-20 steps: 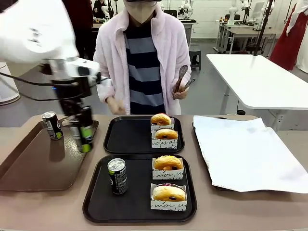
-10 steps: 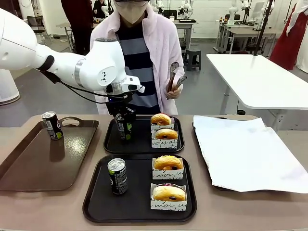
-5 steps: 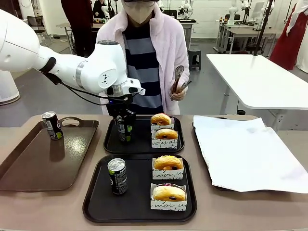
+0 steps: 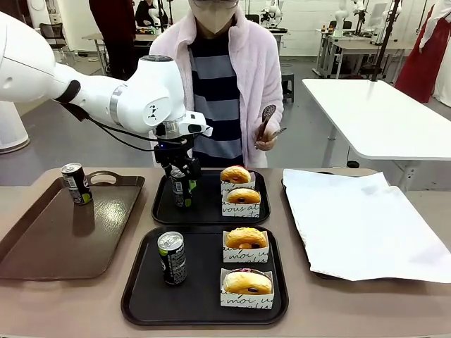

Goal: Set up donuts and drinks on trays.
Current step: Pick up one Pepsi coke from the Handle tray and place it on the Flat Tray without a Pepsi coke.

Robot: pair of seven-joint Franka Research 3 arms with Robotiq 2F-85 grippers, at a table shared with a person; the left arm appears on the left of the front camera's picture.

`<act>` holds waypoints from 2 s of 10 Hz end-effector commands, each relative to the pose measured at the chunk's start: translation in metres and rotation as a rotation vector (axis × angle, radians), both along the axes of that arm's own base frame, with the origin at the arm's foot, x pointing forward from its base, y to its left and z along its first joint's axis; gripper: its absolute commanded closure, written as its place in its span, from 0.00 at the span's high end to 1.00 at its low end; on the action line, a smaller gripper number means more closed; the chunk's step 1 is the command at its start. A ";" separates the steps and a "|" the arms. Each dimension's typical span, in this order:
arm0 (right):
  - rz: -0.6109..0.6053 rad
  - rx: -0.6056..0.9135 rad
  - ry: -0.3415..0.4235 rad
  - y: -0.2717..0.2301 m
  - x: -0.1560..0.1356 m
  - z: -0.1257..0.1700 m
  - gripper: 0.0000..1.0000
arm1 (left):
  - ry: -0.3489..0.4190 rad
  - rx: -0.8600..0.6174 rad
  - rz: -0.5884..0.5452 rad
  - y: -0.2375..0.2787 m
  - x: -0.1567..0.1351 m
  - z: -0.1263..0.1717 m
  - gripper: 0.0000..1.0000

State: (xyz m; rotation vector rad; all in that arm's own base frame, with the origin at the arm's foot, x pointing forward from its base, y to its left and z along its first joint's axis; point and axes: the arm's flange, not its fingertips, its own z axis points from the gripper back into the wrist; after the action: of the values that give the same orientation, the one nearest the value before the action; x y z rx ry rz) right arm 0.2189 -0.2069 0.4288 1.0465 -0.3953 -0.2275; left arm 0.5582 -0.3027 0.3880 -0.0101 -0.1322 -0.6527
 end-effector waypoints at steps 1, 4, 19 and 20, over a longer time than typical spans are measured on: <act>-0.004 0.019 -0.032 0.000 0.003 0.000 1.00 | 0.010 0.001 0.034 0.004 -0.006 0.009 1.00; -0.004 0.019 -0.032 0.000 0.003 0.000 1.00 | 0.081 -0.016 0.121 0.019 -0.046 0.066 1.00; -0.004 0.019 -0.032 0.000 0.003 0.000 1.00 | 0.073 -0.025 0.316 0.166 -0.141 0.114 1.00; -0.004 0.019 -0.032 0.000 0.003 0.000 1.00 | 0.040 -0.030 0.369 0.184 -0.145 0.116 1.00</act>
State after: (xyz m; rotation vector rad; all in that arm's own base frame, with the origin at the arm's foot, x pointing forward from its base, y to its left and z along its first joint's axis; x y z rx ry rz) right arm 0.2189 -0.2070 0.4288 1.0465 -0.3952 -0.2274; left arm 0.4244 -0.1277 0.5062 -0.0371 -0.0723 -0.2990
